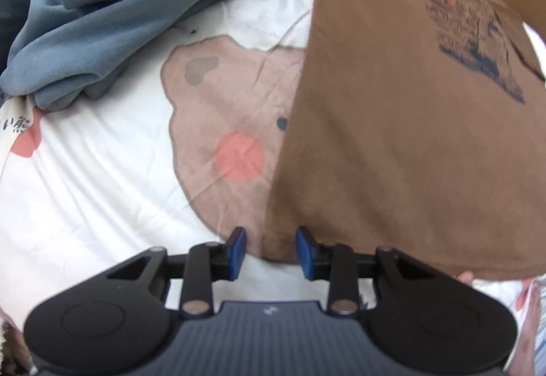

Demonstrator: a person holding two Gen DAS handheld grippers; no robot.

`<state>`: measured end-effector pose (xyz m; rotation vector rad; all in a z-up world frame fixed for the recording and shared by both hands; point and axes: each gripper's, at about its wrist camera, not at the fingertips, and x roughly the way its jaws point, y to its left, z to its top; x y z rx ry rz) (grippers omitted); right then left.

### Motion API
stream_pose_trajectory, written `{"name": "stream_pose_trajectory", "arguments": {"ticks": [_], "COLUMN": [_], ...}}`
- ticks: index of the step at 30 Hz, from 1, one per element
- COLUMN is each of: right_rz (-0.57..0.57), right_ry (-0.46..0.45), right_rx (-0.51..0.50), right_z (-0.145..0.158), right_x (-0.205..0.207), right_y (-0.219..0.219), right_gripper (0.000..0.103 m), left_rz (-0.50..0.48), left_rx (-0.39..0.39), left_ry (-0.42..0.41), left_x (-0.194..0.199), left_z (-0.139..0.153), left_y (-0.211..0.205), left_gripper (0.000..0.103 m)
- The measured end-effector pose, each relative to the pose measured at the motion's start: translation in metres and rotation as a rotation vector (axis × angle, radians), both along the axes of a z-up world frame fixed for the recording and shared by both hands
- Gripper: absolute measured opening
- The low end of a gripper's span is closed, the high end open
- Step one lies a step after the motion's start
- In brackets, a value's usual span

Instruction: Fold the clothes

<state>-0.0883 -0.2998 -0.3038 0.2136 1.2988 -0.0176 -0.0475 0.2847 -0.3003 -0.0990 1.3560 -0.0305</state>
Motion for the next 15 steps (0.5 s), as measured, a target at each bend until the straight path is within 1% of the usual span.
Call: {"name": "stream_pose_trajectory", "arguments": {"ticks": [3,6,9,10,11,12,13,14,15], "right_rz": [-0.004,-0.031,-0.053,-0.056,-0.058,-0.058,-0.057,-0.057,-0.054], "right_ry": [0.002,0.007,0.013,0.015,0.016,0.017,0.019,0.020,0.024], "right_rx": [-0.004,0.021,0.034,0.035,0.032,0.033,0.033,0.033,0.034], "right_z": [0.001,-0.002,-0.006,-0.007,-0.008,-0.008,-0.008,-0.009,-0.009], "right_x": [-0.002,-0.003,-0.002,-0.002,-0.002,-0.003,-0.003,-0.003,-0.003], "right_y": [0.000,-0.002,-0.004,-0.004,-0.004,-0.004,-0.003,-0.002,-0.002], "right_gripper": [0.006,0.007,0.010,0.018,0.018,0.018,0.017,0.017,0.016], "left_rz": [-0.008,-0.013,0.001,-0.001,-0.005,-0.009,-0.013,-0.013,-0.012], "left_rx": [-0.001,0.005,0.007,0.009,0.011,0.013,0.015,0.016,0.016], "left_ry": [-0.003,-0.010,-0.022,-0.024,-0.026,-0.029,-0.031,-0.031,-0.029], "left_x": [0.003,0.001,-0.004,-0.006,-0.007,-0.009,-0.010,-0.011,-0.012], "left_z": [-0.003,-0.008,-0.011,-0.011,-0.011,-0.011,-0.011,-0.010,-0.009], "left_y": [0.000,-0.001,-0.002,-0.003,-0.004,-0.005,-0.005,-0.006,-0.007], "left_gripper": [0.034,0.034,0.035,0.035,0.034,0.031,0.024,0.019,0.012]}}
